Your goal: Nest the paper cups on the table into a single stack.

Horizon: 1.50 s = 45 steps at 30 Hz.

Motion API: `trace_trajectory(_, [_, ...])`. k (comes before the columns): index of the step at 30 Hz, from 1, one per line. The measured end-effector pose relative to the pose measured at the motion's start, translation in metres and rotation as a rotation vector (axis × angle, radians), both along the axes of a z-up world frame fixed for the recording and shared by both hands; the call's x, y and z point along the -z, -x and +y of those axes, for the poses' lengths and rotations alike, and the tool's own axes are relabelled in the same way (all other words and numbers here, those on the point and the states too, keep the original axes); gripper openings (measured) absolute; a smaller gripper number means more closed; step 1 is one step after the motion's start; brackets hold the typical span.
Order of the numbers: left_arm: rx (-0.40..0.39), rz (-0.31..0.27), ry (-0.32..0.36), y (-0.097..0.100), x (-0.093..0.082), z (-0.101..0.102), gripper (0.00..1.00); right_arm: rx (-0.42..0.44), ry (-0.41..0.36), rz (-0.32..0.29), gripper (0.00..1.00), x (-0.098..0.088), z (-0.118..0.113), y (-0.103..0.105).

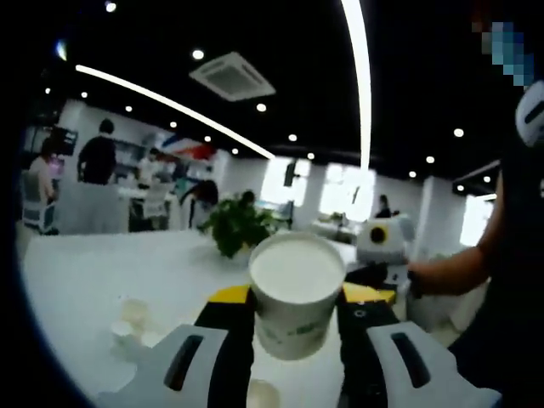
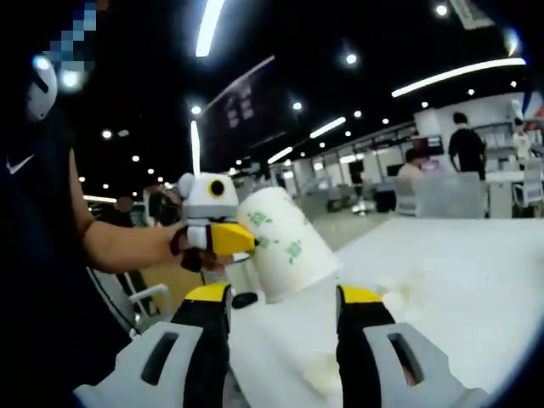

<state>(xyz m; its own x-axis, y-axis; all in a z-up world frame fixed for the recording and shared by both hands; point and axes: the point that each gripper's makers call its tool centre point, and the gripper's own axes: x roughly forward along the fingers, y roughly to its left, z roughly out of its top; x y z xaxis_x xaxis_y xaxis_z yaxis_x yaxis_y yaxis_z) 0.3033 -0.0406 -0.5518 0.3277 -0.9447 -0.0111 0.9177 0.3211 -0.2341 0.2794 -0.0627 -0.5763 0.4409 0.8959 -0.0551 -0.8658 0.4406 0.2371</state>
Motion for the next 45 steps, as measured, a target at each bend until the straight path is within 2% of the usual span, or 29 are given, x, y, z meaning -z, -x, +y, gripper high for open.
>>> trace_trajectory(2, [0.014, 0.009, -0.008, 0.005, 0.005, 0.000, 0.37, -0.016, -0.019, 0.008, 0.43, -0.003, 0.002, 0.001])
trace_trajectory(5, [0.044, 0.028, -0.010, 0.011, 0.009, 0.003, 0.37, -0.043, -0.008, -0.001, 0.39, -0.002, 0.004, 0.005])
trace_trajectory(7, [0.086, 0.037, -0.025, 0.020, 0.013, 0.004, 0.37, -0.093, -0.030, 0.047, 0.36, 0.001, 0.007, 0.014])
trace_trajectory(11, [0.146, 0.034, -0.075, 0.034, 0.021, 0.007, 0.37, -0.147, -0.055, 0.096, 0.29, 0.003, 0.009, 0.023])
trace_trajectory(19, [0.176, 0.024, -0.115, 0.040, 0.028, 0.012, 0.37, -0.222, -0.139, 0.151, 0.11, -0.009, 0.012, 0.034])
trace_trajectory(21, [0.179, 0.037, -0.126, 0.041, 0.031, 0.012, 0.37, -0.234, -0.147, 0.144, 0.08, -0.013, 0.012, 0.036])
trace_trajectory(25, [0.169, 0.025, -0.121, 0.039, 0.031, 0.012, 0.35, -0.277, -0.174, 0.146, 0.03, -0.023, 0.013, 0.041])
trace_trajectory(28, [0.160, 0.024, -0.117, 0.037, 0.030, 0.013, 0.28, -0.325, -0.186, 0.146, 0.00, -0.030, 0.015, 0.048])
trace_trajectory(29, [0.158, 0.026, -0.118, 0.037, 0.030, 0.013, 0.16, -0.335, -0.196, 0.148, 0.00, -0.032, 0.016, 0.049])
trace_trajectory(30, [0.162, 0.032, -0.124, 0.037, 0.030, 0.014, 0.10, -0.344, -0.196, 0.150, 0.00, -0.033, 0.016, 0.051])
trace_trajectory(31, [0.164, 0.036, -0.124, 0.037, 0.030, 0.014, 0.10, -0.347, -0.200, 0.150, 0.00, -0.035, 0.017, 0.051])
trace_trajectory(33, [0.133, 0.013, -0.117, 0.031, 0.028, 0.014, 0.21, -0.356, -0.201, 0.155, 0.00, -0.036, 0.016, 0.050])
trace_trajectory(36, [0.118, 0.017, -0.120, 0.028, 0.028, 0.017, 0.26, -0.346, -0.194, 0.150, 0.00, -0.037, 0.015, 0.046])
trace_trajectory(37, [0.094, 0.023, -0.123, 0.024, 0.028, 0.019, 0.30, -0.340, -0.187, 0.147, 0.00, -0.037, 0.015, 0.044])
trace_trajectory(39, [0.060, 0.016, -0.133, 0.018, 0.029, 0.021, 0.47, -0.330, -0.164, 0.142, 0.00, -0.037, 0.014, 0.040])
trace_trajectory(41, [-0.028, 0.006, -0.160, 0.003, 0.033, 0.028, 0.65, -0.317, -0.131, 0.127, 0.00, -0.036, 0.014, 0.037])
trace_trajectory(42, [-0.060, -0.004, -0.179, -0.002, 0.035, 0.032, 0.71, -0.311, -0.115, 0.124, 0.00, -0.036, 0.013, 0.035])
trace_trajectory(43, [-0.080, -0.007, -0.187, -0.004, 0.036, 0.033, 0.77, -0.307, -0.098, 0.123, 0.00, -0.035, 0.013, 0.033])
trace_trajectory(45, [-0.139, -0.035, -0.180, -0.012, 0.035, 0.037, 0.94, -0.292, -0.049, 0.111, 0.00, -0.035, 0.012, 0.028])
